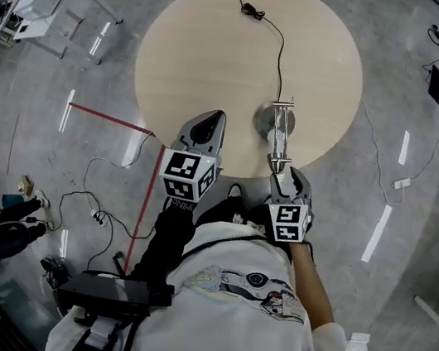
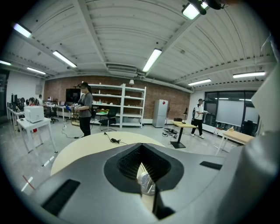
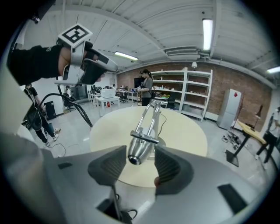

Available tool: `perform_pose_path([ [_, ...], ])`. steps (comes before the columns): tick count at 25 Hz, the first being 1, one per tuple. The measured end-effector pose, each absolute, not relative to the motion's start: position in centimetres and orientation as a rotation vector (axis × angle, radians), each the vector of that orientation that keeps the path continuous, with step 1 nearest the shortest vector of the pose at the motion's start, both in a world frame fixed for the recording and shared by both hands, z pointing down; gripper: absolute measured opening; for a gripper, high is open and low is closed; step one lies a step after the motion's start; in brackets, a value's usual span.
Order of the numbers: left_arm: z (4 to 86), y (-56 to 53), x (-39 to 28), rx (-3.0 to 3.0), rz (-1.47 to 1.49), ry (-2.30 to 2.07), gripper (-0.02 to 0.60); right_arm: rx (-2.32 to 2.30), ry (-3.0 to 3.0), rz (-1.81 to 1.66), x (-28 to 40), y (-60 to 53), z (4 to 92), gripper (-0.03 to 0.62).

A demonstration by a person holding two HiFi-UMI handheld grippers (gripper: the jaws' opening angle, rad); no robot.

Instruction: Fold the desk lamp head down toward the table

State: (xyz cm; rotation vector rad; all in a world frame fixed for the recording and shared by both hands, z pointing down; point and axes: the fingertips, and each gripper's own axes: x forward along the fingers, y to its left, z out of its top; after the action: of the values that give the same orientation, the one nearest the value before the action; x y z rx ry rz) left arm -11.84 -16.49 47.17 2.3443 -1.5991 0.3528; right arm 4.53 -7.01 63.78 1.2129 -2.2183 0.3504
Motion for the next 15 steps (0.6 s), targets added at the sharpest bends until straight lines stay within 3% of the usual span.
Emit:
perform_pose_path([
  [5,45.8,-17.1,-11.9,2.373,0.318,-1.633,0.002,1.378,-2.269,0.257,7.9,-8.3,56.9,0.206],
  [13,42.1,-18.9,-10.6,2.466,0.22,-1.706,0.002,1.688,-2.341,0.046,11.1,-15.2,45.7,0.006],
  [15,41.4,-19.1,-10.3,2.487,0.211,-1.719,0.002,1.735,-2.362,0.034,11.3,-16.2,44.1,0.005],
])
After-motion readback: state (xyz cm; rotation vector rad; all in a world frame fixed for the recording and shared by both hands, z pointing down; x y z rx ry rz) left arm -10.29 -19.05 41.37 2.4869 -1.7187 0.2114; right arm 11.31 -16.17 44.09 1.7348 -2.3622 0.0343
